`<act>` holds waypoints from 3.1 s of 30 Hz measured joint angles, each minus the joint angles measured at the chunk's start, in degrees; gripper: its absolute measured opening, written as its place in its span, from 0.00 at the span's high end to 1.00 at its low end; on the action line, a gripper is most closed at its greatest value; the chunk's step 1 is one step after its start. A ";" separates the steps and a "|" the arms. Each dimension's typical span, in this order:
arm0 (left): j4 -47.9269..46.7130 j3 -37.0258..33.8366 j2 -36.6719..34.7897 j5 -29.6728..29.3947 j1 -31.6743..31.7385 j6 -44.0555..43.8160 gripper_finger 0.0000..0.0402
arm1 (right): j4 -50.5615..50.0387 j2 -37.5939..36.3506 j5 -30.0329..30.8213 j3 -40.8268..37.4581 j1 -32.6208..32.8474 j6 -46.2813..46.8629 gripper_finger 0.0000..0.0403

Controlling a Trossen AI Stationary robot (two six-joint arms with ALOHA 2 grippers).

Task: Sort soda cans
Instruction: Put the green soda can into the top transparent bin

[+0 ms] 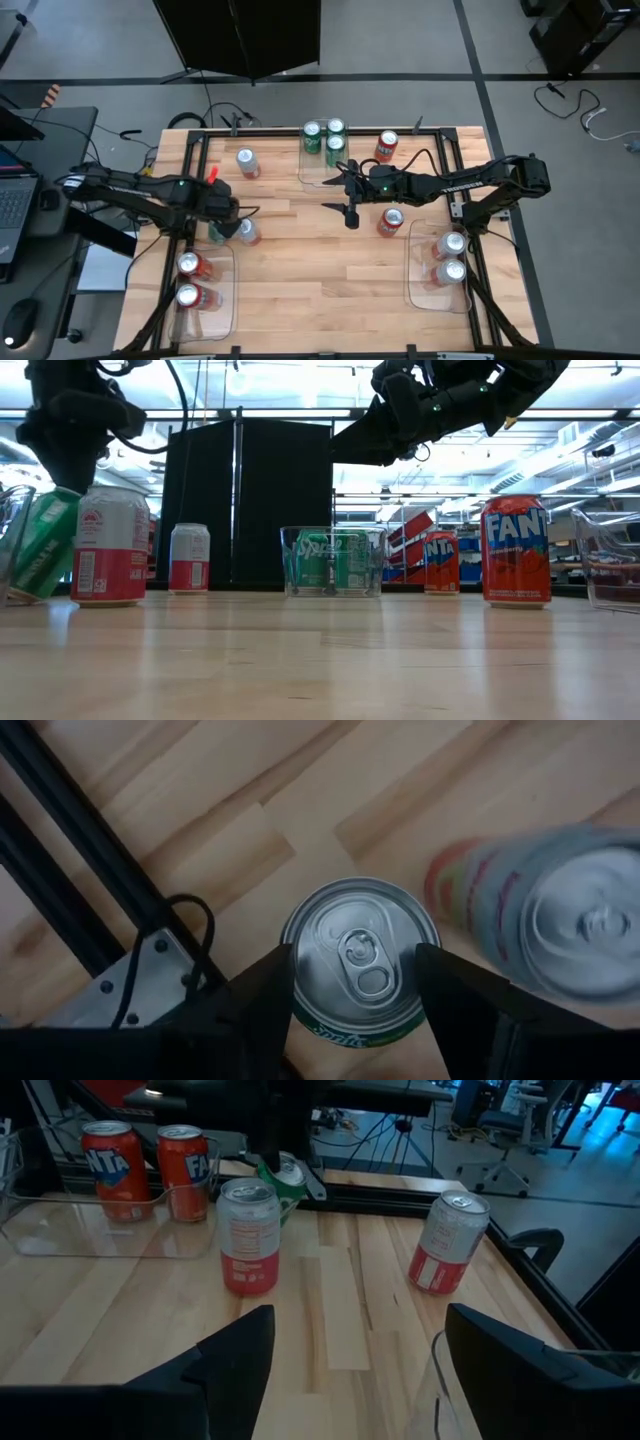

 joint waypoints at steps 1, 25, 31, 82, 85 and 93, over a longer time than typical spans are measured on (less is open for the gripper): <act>-0.21 0.00 0.02 0.16 -0.68 -0.39 0.47 | 0.00 0.00 0.00 0.00 0.04 0.10 0.31; -0.97 0.00 0.02 1.27 -7.34 -6.03 0.98 | 0.00 0.00 0.00 0.00 0.17 0.05 0.47; -3.05 0.00 0.02 0.21 -7.34 -5.96 0.99 | 0.28 0.00 -0.13 0.00 0.17 0.05 0.56; 19.44 -16.96 -0.35 12.10 11.64 11.96 0.34 | 5.97 0.00 -5.95 0.00 2.58 -1.09 0.47; 21.63 -17.28 -0.33 11.61 12.76 13.97 0.34 | 5.81 0.00 -5.97 0.02 2.58 -1.09 0.47; 28.76 -17.71 -0.04 2.86 18.04 21.01 0.34 | 5.84 0.00 -5.16 0.02 2.58 -1.45 0.47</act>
